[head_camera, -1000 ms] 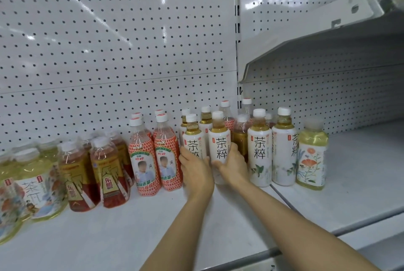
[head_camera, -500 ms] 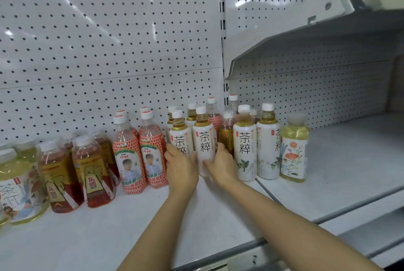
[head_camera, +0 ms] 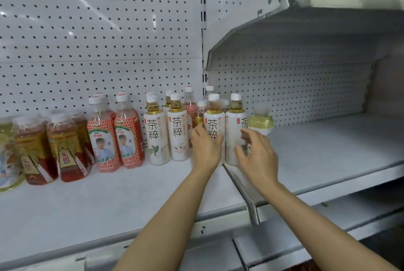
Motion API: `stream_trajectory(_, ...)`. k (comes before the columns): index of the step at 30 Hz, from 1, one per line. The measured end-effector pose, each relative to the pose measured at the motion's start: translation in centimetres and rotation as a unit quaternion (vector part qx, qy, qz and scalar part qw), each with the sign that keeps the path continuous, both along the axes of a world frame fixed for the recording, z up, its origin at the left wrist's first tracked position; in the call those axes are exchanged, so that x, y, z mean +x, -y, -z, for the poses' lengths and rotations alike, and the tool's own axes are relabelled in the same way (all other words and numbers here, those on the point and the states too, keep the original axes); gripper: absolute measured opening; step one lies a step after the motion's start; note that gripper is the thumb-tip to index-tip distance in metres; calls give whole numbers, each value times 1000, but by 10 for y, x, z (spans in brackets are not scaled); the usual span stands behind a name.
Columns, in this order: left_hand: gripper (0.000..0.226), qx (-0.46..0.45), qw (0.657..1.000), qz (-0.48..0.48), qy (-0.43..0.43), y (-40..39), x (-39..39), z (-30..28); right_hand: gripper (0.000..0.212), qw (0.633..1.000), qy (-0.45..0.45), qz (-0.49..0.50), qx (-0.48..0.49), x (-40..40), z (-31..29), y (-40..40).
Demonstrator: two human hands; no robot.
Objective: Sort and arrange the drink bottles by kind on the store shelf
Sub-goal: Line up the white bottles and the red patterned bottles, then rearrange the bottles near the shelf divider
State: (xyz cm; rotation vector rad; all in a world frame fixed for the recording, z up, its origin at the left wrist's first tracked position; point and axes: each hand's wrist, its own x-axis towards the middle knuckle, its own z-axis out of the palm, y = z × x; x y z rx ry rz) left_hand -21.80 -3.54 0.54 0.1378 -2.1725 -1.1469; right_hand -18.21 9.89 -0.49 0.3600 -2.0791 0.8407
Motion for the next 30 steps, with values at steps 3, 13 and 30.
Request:
stream_trajectory(3,75,19,999,-29,31,-11,-10,3,35,999,-3,35,-20,0,5,-28)
stream_trajectory(13,67,20,998,-63,14,-3,-9,6,72,990,99,28,-101,-27,16,-65)
stream_trajectory(30,64,-4,993,-115,-39,64,40,-4,54,989,34,-10,142,-56,-98,1)
